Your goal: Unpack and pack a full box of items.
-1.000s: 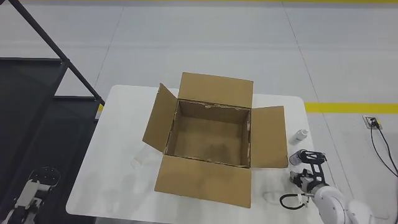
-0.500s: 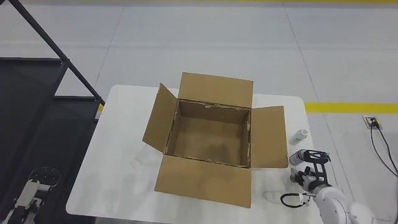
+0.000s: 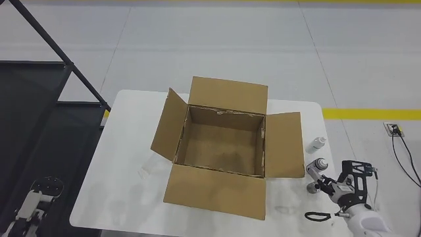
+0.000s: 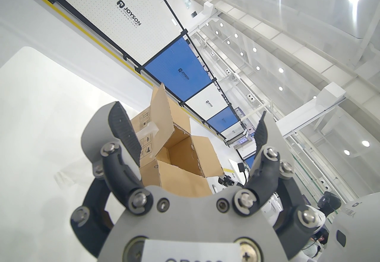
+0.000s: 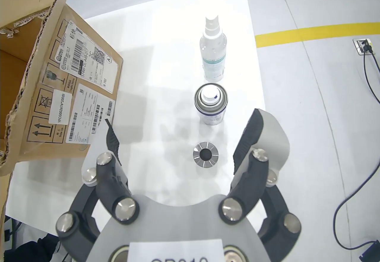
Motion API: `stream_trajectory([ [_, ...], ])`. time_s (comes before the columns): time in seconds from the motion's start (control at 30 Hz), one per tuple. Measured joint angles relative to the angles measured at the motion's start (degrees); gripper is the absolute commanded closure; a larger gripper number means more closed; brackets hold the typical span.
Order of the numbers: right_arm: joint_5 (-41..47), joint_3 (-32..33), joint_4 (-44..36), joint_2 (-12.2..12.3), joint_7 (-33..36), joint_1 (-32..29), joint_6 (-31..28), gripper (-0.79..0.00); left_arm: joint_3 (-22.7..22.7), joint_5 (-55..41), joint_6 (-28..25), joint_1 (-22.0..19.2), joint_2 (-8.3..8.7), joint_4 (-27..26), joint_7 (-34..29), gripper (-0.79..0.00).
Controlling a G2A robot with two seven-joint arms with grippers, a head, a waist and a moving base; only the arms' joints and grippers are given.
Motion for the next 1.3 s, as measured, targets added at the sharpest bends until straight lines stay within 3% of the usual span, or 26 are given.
stream_trajectory([
  [0.23,-0.22,-0.07,0.09,0.04,-0.01,-0.04,0.03,-0.785,0.00,0.00,0.00,0.00,0.00,0.00,0.00,-0.785],
  [0.33,-5.21,-1.30,1.06,0.17,0.83,0.20,1.54,-0.785,0.00,0.00,0.00,0.00,0.00,0.00,0.00,-0.785],
  [0.57,-6.72,-0.16,6.62,1.34,14.83,4.59,-5.76,-0.785,0.00,0.00,0.00,0.00,0.00,0.00,0.00,-0.785],
  [0.83,-3.74,-0.49,14.01,2.04,23.18,10.77,-7.70,-0.785,0.00,0.00,0.00,0.00,0.00,0.00,0.00,-0.785],
  [0.9,-3.43,-0.61,15.39,2.23,24.45,11.62,-8.29,-0.671,0.00,0.00,0.00,0.00,0.00,0.00,0.00,-0.785],
  [1.0,-3.05,-0.72,17.24,2.46,25.80,12.85,-8.33,-0.372,0.00,0.00,0.00,0.00,0.00,0.00,0.00,-0.785],
  [1.13,-1.78,-0.83,18.78,2.70,26.68,13.88,-8.85,-0.311,0.00,0.00,0.00,0.00,0.00,0.00,0.00,-0.785],
  [1.3,-0.98,-1.22,19.82,3.03,27.00,14.58,-9.71,-0.308,0.00,0.00,0.00,0.00,0.00,0.00,0.00,-0.785],
])
